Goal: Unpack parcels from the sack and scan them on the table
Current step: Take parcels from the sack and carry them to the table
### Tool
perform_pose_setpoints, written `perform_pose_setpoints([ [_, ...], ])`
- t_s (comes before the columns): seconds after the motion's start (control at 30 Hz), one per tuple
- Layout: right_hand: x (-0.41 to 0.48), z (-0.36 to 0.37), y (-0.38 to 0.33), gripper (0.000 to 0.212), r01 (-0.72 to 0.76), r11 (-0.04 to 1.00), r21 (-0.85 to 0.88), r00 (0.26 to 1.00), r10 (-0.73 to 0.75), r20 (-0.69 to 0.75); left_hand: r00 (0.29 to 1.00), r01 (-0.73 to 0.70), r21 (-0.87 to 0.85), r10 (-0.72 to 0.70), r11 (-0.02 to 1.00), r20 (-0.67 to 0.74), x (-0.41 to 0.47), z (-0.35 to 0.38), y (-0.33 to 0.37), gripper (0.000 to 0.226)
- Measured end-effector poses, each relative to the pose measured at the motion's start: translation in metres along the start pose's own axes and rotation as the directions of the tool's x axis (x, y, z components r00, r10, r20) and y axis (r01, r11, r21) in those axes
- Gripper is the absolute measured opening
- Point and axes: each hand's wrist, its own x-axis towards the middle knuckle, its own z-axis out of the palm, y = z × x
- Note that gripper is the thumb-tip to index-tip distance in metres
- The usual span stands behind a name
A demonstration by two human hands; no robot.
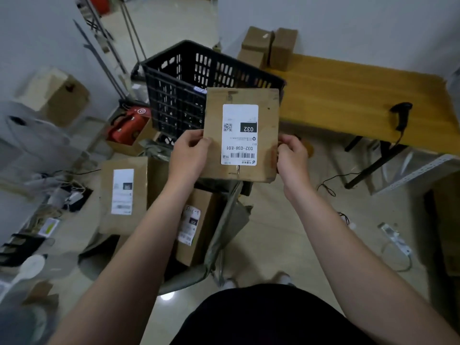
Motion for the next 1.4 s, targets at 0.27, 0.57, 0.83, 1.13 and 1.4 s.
perform_pose_setpoints([
  [0.27, -0.042, 0.049, 0.043, 0.029, -0.124, 0.984, -0.129, 0.979, 0.142, 0.145, 0.997, 0.073, 0.26, -0.078, 0.963, 0.009, -0.013, -0.057, -0.056, 0.022],
  [0.57, -0.07, 0.079, 0.101, 0.035, -0.257, 0.958, -0.13, 0.943, 0.278, 0.185, 0.992, 0.022, 0.616, -0.094, 0.788, 0.084, -0.021, -0.086, -0.081, 0.024],
  [0.83, -0.066, 0.093, 0.108, 0.032, -0.188, 0.94, -0.286, 0.925, 0.267, 0.271, 0.959, 0.048, 0.584, -0.201, 0.81, 0.2, -0.022, -0.075, -0.093, 0.046],
  [1.13, -0.053, 0.079, 0.099, 0.052, -0.133, 0.893, -0.43, 0.876, 0.309, 0.371, 0.948, 0.032, 0.578, -0.208, 0.816, 0.241, -0.015, -0.076, -0.095, 0.036],
  [1.4, -0.018, 0.027, 0.075, 0.048, 0.037, 0.787, -0.616, 0.885, 0.261, 0.386, 0.978, -0.057, 0.522, -0.058, 0.851, 0.201, 0.0, -0.04, -0.072, 0.032],
])
